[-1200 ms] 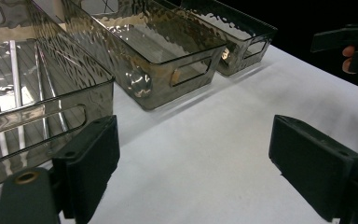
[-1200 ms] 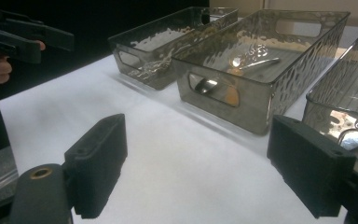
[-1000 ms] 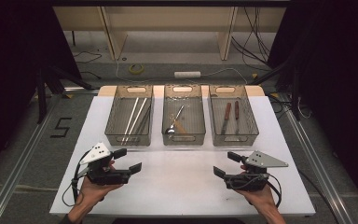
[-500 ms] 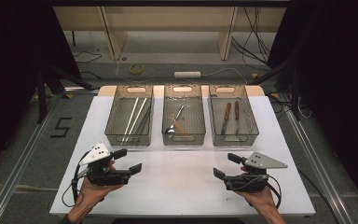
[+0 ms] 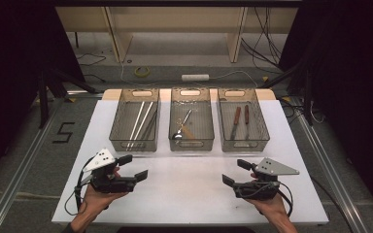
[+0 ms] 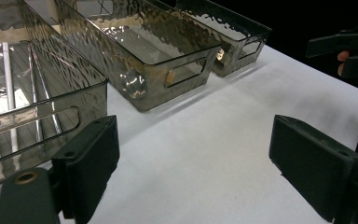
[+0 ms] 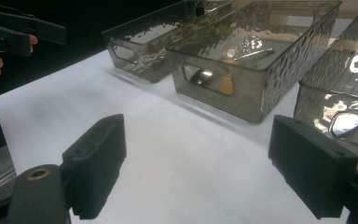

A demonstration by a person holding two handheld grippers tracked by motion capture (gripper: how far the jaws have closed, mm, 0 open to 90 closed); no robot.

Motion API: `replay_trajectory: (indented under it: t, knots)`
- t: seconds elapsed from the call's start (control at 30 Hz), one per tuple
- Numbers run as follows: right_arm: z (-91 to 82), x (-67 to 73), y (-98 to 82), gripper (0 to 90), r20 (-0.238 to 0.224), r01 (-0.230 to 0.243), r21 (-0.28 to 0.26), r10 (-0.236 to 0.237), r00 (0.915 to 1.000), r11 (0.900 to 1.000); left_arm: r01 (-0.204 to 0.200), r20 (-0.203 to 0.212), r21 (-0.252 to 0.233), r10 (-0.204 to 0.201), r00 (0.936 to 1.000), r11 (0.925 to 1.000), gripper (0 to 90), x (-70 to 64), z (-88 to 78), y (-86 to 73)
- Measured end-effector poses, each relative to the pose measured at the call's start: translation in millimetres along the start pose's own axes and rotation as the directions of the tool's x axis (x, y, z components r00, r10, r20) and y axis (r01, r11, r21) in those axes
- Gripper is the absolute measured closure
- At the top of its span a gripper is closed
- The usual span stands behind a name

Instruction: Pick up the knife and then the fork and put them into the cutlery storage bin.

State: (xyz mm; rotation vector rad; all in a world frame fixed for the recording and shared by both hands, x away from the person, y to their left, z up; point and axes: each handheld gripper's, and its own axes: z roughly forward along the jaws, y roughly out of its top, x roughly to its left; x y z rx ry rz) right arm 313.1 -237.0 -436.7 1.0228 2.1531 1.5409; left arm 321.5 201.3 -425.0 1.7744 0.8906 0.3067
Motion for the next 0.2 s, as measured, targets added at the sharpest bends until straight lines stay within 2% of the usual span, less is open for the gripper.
replay_trajectory:
  t: [0.2]
  knots:
    - [-0.2, -0.2, 0.4, 20.0, 0.000, -0.002, 0.004, 0.002, 1.0000, 1.000, -0.001, 0.000, 0.004, 0.001, 1.0000, 1.0000, 15.6, 0.2, 0.4, 0.0]
